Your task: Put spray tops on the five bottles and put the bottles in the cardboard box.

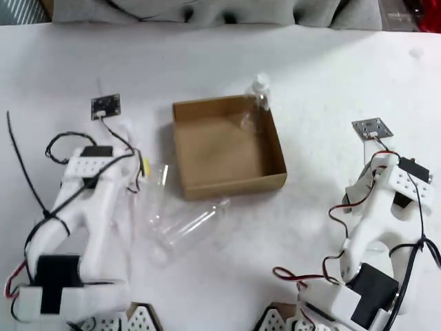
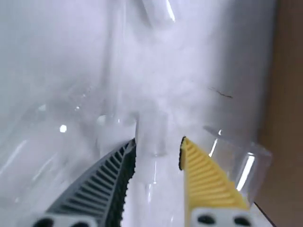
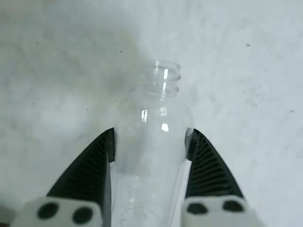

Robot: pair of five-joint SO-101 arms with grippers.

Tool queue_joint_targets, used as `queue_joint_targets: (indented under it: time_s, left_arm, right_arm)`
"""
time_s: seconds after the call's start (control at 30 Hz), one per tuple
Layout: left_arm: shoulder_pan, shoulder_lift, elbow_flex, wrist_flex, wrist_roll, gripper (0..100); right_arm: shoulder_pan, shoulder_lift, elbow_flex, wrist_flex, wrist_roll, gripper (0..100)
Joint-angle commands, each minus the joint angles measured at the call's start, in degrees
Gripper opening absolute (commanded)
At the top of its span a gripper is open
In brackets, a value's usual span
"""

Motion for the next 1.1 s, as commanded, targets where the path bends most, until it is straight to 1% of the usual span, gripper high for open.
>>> queue_joint_targets:
  time_s: [0.0, 0.2, 0.37, 0.57, 0.63, 0.73, 0.8, 0.87, 1.0, 1.07]
  left_arm:
    - [-0.2, 3.6, -5.3, -1.1, -3.5, 15]
    - [-1.3, 9.5, -8.2, -0.7, -3.9, 15]
    - [-1.4, 10.7, -8.0, -0.6, -8.3, 15]
    - [-1.2, 11.1, -7.8, -0.5, -8.1, 15]
    - [-1.1, 11.1, -7.8, 0.4, -8.1, 11]
    - [-1.0, 10.8, -8.1, 1.0, -8.2, 1]
    - [-1.3, 10.6, -8.3, 1.0, -8.1, 4]
    - [-1.5, 10.1, -9.4, 1.1, -8.1, 3]
    - [-1.7, 5.8, -14.7, 8.1, -8.0, 2]
    - [-1.5, 2.9, -17.8, 12.3, -8.0, 2]
  right_arm:
    - [0.0, -2.5, -0.4, 0.6, 0.6, 1.9]
    - [-0.3, -2.5, -0.4, 0.6, 0.6, 1.9]
    - [-0.3, -2.5, -0.4, 0.6, 0.6, 1.9]
    - [-0.3, -2.5, -0.4, 0.6, 0.6, 1.9]
    - [-0.3, -2.5, -0.4, 0.6, 0.6, 1.9]
    - [-0.3, -2.5, -0.4, 0.6, 0.6, 1.9]
    - [-0.2, -2.5, -0.4, 0.6, 0.6, 1.9]
    - [0.1, -2.6, -0.8, 0.6, 0.6, 1.9]
    - [-0.3, -3.9, -1.8, 0.9, 0.3, 1.9]
    - [-0.3, -6.0, -2.5, 3.1, -0.4, 1.9]
